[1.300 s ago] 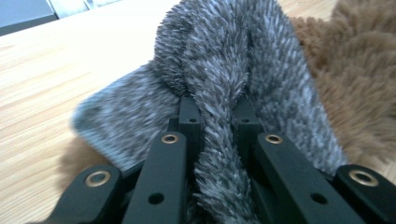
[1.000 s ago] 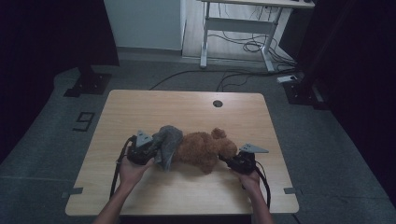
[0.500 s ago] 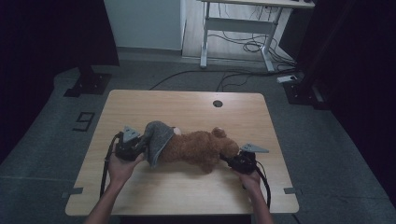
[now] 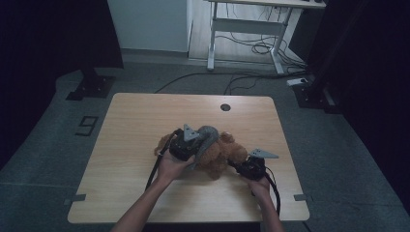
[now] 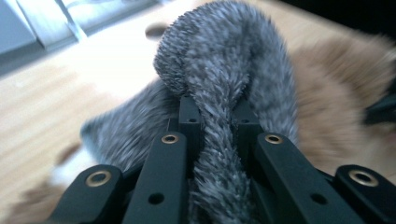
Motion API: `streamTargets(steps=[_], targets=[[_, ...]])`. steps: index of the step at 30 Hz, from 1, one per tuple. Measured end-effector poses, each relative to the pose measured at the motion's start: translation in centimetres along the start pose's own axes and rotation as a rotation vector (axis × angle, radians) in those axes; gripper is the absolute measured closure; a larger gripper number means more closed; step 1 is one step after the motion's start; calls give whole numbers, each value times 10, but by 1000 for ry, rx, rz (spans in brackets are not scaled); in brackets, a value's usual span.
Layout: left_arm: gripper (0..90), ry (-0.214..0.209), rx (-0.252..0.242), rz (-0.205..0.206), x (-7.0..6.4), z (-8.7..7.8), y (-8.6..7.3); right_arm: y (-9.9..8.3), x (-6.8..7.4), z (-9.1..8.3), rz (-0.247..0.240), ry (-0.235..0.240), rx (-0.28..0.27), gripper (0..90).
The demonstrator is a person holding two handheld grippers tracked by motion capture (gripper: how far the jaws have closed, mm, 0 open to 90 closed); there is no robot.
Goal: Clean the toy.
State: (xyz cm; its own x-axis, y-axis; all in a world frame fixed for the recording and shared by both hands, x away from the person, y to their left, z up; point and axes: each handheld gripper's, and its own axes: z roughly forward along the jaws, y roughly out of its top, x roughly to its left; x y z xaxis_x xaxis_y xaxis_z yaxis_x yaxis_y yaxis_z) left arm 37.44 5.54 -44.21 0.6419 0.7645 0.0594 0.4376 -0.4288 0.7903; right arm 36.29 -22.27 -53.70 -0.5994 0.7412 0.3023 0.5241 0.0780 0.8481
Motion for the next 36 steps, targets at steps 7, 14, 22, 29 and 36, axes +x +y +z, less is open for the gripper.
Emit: streamTargets(steps=[7,14,22,29,36], targets=[[786,19,11,-59,31,-21,-29,1,2,0,-6,21,-7,735],[782,44,-30,-84,51,-54,-50,1,6,-1,-26,31,-1,735],[782,108,-7,-146,82,-71,-69,0,5,-1,-32,38,4,735],[783,102,-40,-68,71,-74,-29,1,5,-1,-21,43,4,734],[783,-31,-41,-23,33,-30,17,1,7,-1,-19,45,1,734]])
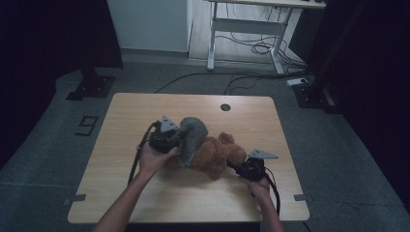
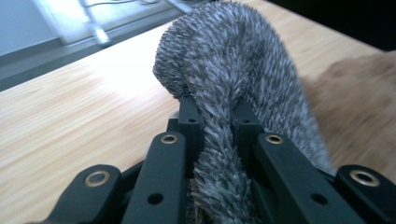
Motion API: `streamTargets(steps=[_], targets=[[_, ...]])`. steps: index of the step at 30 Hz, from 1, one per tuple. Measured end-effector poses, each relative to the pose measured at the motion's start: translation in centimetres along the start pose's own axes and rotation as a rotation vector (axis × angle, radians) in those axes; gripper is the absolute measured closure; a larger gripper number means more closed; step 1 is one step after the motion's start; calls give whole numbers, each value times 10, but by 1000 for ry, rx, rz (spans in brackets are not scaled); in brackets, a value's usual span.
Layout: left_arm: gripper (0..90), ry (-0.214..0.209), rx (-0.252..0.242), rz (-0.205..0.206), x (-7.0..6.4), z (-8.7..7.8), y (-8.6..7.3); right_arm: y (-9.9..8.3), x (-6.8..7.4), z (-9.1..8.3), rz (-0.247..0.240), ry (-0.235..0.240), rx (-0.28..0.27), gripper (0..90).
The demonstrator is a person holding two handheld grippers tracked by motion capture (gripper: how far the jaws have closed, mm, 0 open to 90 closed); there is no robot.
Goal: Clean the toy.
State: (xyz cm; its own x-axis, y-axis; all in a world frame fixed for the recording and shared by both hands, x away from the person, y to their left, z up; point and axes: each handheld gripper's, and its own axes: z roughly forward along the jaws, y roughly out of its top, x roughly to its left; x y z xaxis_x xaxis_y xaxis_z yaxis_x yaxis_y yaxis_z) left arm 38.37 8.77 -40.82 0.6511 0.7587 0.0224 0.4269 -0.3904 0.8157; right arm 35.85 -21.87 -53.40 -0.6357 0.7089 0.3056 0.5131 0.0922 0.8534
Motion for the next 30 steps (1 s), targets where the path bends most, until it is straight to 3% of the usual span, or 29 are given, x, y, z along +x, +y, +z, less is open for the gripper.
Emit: streamTargets(steps=[2,6,9,12,17,20,22,24,28,30], targets=[[783,-48,22,24,-15,14,7,1,1,0,-7,1,1,735],[784,-85,53,72,-41,34,11,2,1,0,-12,-7,5,735],[785,-93,84,56,-47,44,4,1,-1,-2,-10,-16,6,736],[788,-80,96,70,-48,43,-6,1,-3,-3,-9,-18,11,735],[789,-17,107,95,-37,27,-17,1,-2,-1,-16,-13,10,737],[787,32,124,67,-21,18,-28,0,-3,-2,-8,-16,11,737],[786,27,120,26,-10,10,-38,0,-5,-3,-4,-16,13,738],[782,11,93,-5,-2,0,-48,0,-5,-3,-4,-9,10,738],[780,26,51,-19,4,-15,-57,-1,-3,-2,-12,-8,19,740],[780,46,27,-39,14,-28,-61,-1,-4,-2,-13,-9,20,739]])
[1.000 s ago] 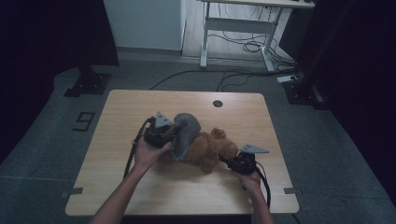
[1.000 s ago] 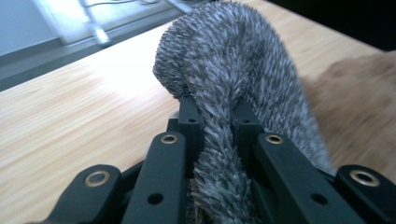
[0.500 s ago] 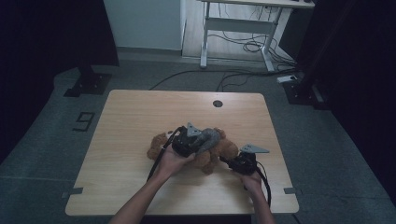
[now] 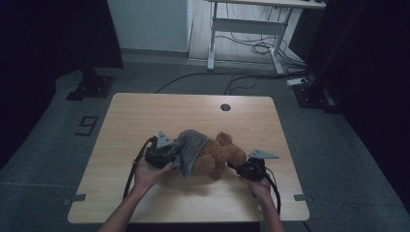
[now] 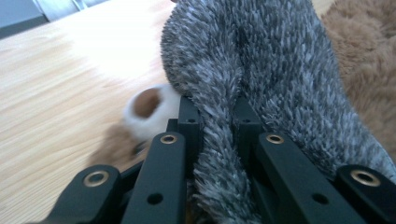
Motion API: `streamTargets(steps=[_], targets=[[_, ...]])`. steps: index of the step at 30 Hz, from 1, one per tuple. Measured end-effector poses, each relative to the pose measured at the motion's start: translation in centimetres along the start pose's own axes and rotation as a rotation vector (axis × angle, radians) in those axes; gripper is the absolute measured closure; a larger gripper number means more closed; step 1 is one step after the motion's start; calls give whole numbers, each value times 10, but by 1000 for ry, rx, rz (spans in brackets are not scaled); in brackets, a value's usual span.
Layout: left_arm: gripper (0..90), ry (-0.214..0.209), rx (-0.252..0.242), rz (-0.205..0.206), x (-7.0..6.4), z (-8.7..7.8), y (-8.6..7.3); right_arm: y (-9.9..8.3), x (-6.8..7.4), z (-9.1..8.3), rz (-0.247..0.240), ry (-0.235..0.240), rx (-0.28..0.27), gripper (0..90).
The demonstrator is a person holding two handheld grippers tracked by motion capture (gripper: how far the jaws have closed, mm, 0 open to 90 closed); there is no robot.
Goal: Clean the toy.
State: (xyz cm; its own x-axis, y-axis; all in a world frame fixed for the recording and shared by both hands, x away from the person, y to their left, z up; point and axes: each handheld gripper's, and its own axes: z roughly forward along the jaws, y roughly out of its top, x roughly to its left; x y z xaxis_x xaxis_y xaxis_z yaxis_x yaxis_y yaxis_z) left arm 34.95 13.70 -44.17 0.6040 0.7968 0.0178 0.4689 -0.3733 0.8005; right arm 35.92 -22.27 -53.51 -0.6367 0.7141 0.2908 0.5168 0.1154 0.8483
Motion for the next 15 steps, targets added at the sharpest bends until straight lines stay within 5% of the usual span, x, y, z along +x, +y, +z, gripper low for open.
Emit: streamTargets(steps=[5,9,15], targets=[[782,35,-14,-62,23,-11,-10,0,-1,-1,-3,-4,6,738],[785,12,-1,-92,28,-6,-25,0,0,-1,-6,4,4,722],[788,-15,-16,-108,28,-8,-33,7,0,-12,8,0,-3,427]])
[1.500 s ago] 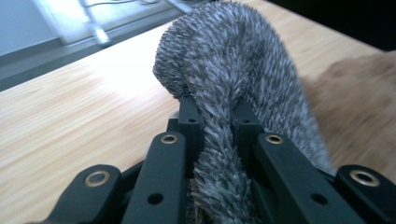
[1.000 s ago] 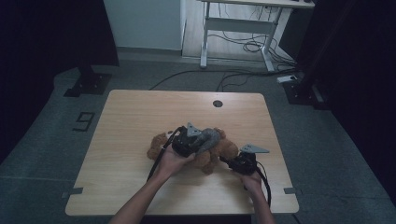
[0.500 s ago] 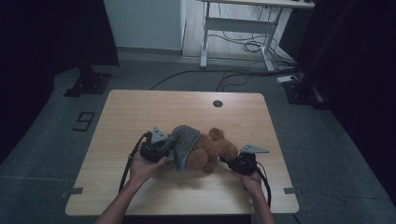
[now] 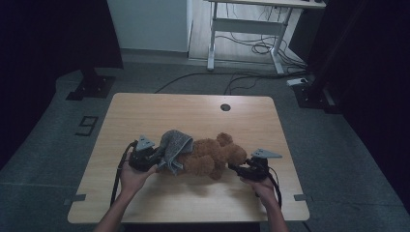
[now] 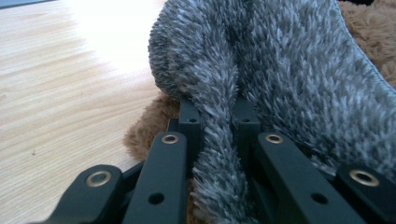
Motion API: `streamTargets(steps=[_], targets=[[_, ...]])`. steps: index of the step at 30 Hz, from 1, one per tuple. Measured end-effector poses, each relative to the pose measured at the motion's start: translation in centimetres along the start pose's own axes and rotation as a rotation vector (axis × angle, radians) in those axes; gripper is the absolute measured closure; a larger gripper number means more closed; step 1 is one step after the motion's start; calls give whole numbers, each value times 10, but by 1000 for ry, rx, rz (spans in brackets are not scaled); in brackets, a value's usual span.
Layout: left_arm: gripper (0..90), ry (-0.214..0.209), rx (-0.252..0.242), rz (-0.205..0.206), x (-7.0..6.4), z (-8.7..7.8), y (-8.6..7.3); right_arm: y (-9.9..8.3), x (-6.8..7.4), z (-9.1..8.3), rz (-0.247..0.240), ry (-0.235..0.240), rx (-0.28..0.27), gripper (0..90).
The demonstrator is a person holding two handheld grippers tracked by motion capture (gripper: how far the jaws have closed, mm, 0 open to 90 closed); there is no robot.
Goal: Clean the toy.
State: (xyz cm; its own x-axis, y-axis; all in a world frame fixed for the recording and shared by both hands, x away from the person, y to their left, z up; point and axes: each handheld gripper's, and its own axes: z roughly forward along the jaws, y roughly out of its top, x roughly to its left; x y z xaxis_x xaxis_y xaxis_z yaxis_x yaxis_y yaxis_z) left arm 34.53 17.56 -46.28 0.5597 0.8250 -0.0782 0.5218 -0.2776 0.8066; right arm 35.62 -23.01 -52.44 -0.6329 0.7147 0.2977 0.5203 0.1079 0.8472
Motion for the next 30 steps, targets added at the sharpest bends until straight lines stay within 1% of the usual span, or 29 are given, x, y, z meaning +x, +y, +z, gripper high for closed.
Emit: streamTargets(steps=[1,2,5,7,10,12,13,15,16,17,18,20,22,24,25,26,27,28,29,30], targets=[[788,-6,-2,-5,0,0,-1,3,-1,-4,14,3,-13,393],[789,-11,-3,-7,1,0,-1,5,-1,-8,16,7,-27,365],[790,-16,-7,-10,0,0,-4,15,2,-18,9,7,-60,289],[790,-16,-9,-4,-2,-1,-5,22,5,-25,8,13,-94,268],[790,-27,-12,-1,-3,-3,-8,34,9,-39,7,37,-144,254],[791,-34,-10,-4,-4,-3,-9,41,11,-45,9,42,-164,256],[791,-42,-12,-3,-5,-3,-10,45,13,-45,-1,33,-165,257],[791,-37,-15,5,-7,-4,-11,51,16,-41,-22,32,-137,258],[791,-37,-15,5,-7,-4,-11,51,16,-41,-22,32,-137,258],[791,-36,-15,10,-8,-4,-12,53,18,-37,-27,37,-123,258],[791,-39,-13,13,-9,-6,-14,55,21,-26,-30,52,-88,257],[792,-42,-10,16,-10,-7,-16,55,24,-14,-33,72,-49,252],[793,-49,-7,20,-11,-8,-18,53,30,-1,-47,76,-6,249],[793,-50,-1,32,-13,-11,-21,47,38,10,-62,96,45,244],[793,-53,3,38,-14,-12,-23,42,42,16,-81,89,74,236],[793,-53,3,38,-14,-12,-23,42,42,16,-81,89,74,236],[792,-62,7,39,-14,-14,-25,31,45,25,-93,90,132,218],[792,-84,16,32,-13,-16,-29,26,44,28,-74,106,155,214],[792,-93,19,27,-13,-16,-30,21,42,31,-57,117,169,219],[792,-93,19,27,-13,-16,-30,16,41,32,-40,131,175,257]])
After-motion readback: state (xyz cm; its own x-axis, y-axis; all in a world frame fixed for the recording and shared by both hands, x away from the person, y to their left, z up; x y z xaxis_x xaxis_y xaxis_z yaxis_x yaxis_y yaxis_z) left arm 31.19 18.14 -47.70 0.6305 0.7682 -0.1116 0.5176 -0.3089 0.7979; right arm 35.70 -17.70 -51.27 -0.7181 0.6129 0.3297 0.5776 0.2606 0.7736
